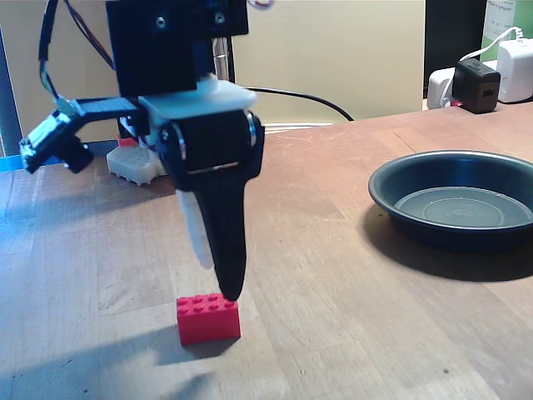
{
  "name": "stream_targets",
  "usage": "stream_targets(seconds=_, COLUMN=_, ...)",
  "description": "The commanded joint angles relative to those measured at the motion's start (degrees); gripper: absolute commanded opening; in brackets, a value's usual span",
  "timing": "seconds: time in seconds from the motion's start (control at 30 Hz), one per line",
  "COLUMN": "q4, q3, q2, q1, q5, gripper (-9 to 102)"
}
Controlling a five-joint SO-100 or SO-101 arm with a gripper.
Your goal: Grasp a lego block and put it in the bin.
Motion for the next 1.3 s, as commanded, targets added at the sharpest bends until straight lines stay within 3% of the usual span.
stream_targets(seconds=0.0, q4=-0.79, q3=-3.78, q2=-1.32, q1=-0.53, q5=-0.18, gripper=18)
stream_targets(seconds=1.17, q4=-1.05, q3=-7.73, q2=-10.02, q1=1.58, q5=-0.53, gripper=17)
stream_targets(seconds=1.27, q4=-0.97, q3=-7.47, q2=-10.02, q1=2.02, q5=-0.53, gripper=12)
